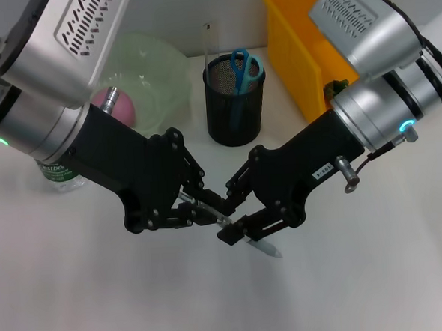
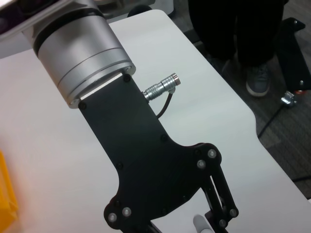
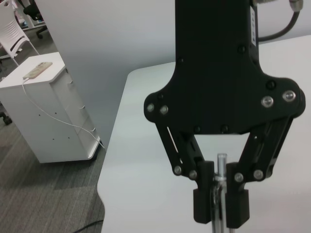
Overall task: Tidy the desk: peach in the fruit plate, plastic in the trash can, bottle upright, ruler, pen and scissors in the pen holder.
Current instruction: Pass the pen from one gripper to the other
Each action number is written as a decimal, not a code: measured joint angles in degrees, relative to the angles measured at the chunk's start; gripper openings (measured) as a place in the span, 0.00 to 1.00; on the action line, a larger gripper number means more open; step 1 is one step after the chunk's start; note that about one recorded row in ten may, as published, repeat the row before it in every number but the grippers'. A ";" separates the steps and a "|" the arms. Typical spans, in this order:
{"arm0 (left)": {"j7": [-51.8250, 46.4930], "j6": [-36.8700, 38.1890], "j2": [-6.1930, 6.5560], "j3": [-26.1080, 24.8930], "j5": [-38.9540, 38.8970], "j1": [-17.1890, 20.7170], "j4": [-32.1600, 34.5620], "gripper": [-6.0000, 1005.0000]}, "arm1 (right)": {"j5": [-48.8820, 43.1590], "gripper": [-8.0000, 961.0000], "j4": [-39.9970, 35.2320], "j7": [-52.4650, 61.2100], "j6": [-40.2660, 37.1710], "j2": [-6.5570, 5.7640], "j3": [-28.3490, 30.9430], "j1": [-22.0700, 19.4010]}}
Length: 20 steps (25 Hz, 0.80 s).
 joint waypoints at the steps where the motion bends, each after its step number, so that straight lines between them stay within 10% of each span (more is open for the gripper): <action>1: 0.08 -0.02 0.00 0.01 0.04 -0.01 -0.04 0.23 | 0.00 0.47 0.00 0.07 -0.04 0.03 -0.01 0.06; 20: -0.23 -0.22 0.00 0.07 0.09 -0.09 -0.52 0.24 | 0.00 0.22 -0.02 0.24 -0.47 0.04 -0.49 0.16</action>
